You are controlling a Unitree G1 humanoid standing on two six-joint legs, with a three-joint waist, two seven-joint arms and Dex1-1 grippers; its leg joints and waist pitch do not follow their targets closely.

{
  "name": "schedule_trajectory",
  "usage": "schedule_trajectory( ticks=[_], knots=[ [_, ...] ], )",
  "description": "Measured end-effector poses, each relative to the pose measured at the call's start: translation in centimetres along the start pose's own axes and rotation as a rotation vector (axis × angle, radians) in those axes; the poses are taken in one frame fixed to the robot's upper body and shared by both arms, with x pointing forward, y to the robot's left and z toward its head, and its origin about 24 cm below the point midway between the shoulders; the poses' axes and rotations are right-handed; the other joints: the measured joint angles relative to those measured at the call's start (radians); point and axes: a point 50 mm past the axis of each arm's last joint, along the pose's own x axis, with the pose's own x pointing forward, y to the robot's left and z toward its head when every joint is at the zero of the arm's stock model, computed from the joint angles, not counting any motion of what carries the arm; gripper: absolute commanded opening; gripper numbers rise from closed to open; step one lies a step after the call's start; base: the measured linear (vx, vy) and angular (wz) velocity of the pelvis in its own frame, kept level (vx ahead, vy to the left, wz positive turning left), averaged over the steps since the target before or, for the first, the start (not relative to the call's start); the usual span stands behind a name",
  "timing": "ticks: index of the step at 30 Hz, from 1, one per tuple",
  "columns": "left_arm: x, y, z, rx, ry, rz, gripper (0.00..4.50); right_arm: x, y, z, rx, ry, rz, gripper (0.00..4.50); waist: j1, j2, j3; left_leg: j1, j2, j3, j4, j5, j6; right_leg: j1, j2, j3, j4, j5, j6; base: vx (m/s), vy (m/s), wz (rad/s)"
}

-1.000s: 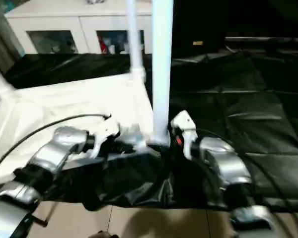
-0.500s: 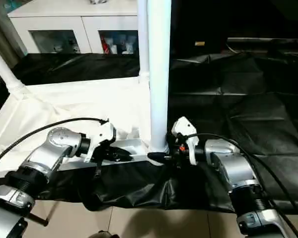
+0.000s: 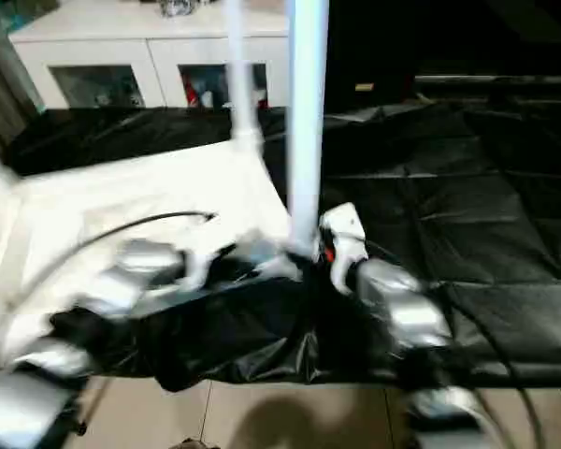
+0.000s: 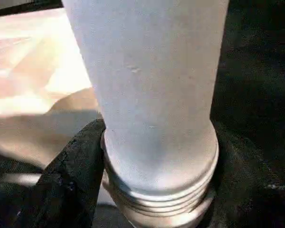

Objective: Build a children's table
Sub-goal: Insert table leg to table base

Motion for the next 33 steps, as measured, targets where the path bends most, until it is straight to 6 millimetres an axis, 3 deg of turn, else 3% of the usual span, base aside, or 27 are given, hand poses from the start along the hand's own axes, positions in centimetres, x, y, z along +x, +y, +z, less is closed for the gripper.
schedule_trajectory(
  ticks=[3,5,10,15,19,23,26,29,33],
  knots=[
    [0.3,-0.1,0.0,-0.009,0.002,0.017,0.0,0.4,0.3,-0.1,-0.002,-0.014,-0.034,2.88,-0.006,0.006,-0.002,0.001,0.0,-0.002,-0.007,0.0,0.0,0.006,-0.002,-0.008,-0.018,0.0,0.0,0.0,0.0,0.0],
    [0.2,0.0,0.0,-0.009,0.002,0.015,0.0,0.5,0.3,-0.2,0.0,-0.021,-0.033,3.57,-0.013,0.007,-0.002,0.001,-0.002,-0.001,-0.011,0.0,0.0,0.01,-0.009,-0.019,-0.026,0.0,0.0,0.0,0.0,0.0],
    [-0.2,0.1,-0.2,0.01,0.002,-0.027,0.0,0.2,0.3,-0.2,0.02,-0.034,0.044,3.9,-0.022,0.006,-0.002,0.0,-0.004,-0.001,-0.01,0.0,0.001,0.011,-0.013,-0.021,-0.026,0.001,-0.001,0.0,0.0,0.0],
    [-2.1,0.4,-1.1,0.04,-0.002,-0.143,0.0,-1.8,-0.4,-0.2,-0.101,0.006,0.288,3.9,-0.013,0.008,-0.003,0.0,0.001,0.0,-0.011,0.0,0.001,0.009,-0.012,-0.023,-0.021,0.019,-0.006,0.026,-0.016,0.02],
    [-3.6,0.3,-1.5,0.088,-0.002,-0.229,0.0,-3.4,-0.8,0.1,-0.193,0.06,0.45,3.9,0.01,0.01,-0.005,-0.001,0.003,0.0,-0.017,0.0,0.0,0.006,-0.01,-0.026,-0.02,0.014,-0.003,0.038,-0.023,0.02],
    [-4.4,0.0,-1.6,0.117,-0.003,-0.314,0.0,-4.2,-0.6,0.3,-0.239,0.078,0.561,3.9,0.023,0.012,-0.006,-0.012,0.004,0.001,-0.01,0.003,0.006,-0.002,-0.011,-0.025,-0.017,0.011,-0.004,0.0,0.0,0.0],
    [-5.3,0.0,-1.8,0.128,0.006,-0.359,0.0,-4.9,-0.7,0.4,-0.269,0.097,0.627,3.9,0.028,0.012,-0.007,-0.022,0.004,0.002,0.001,-0.001,0.014,-0.009,-0.012,-0.023,-0.013,0.01,-0.005,0.0,0.0,0.0],
    [-5.7,0.1,-2.0,0.131,0.018,-0.375,0.0,-5.1,-0.6,0.3,-0.269,0.107,0.658,3.9,0.029,0.012,-0.006,-0.022,0.003,0.003,0.006,-0.004,0.014,-0.01,-0.013,-0.021,-0.008,0.01,-0.005,0.0,0.0,0.0],
    [-5.9,-0.1,-2.2,0.13,0.023,-0.393,0.0,-5.5,-0.4,0.0,-0.262,0.118,0.689,3.56,0.029,0.012,-0.006,-0.019,0.003,0.004,0.007,-0.006,0.01,-0.008,-0.013,-0.02,-0.005,0.01,-0.005,0.0,0.0,0.0]
  ],
)
